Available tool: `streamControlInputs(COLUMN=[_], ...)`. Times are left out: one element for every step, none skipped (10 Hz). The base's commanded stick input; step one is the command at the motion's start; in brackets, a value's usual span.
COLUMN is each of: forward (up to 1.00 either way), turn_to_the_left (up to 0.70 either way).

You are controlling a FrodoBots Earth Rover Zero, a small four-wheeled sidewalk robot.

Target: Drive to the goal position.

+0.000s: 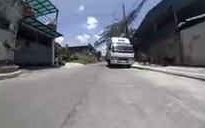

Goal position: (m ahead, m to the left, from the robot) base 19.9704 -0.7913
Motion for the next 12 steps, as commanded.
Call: streamControlInputs(forward=[1.00, 1.00, 1.00, 1.00, 1.00, 1.00, 1.00, 1.00, 1.00, 1.00, 1.00, 1.00], turn_to_the_left=[0.08, 0.08, 0.08, 0.08, 0.08, 0.08, 0.08, 0.08, 0.08, 0.08, 0.08, 0.08])
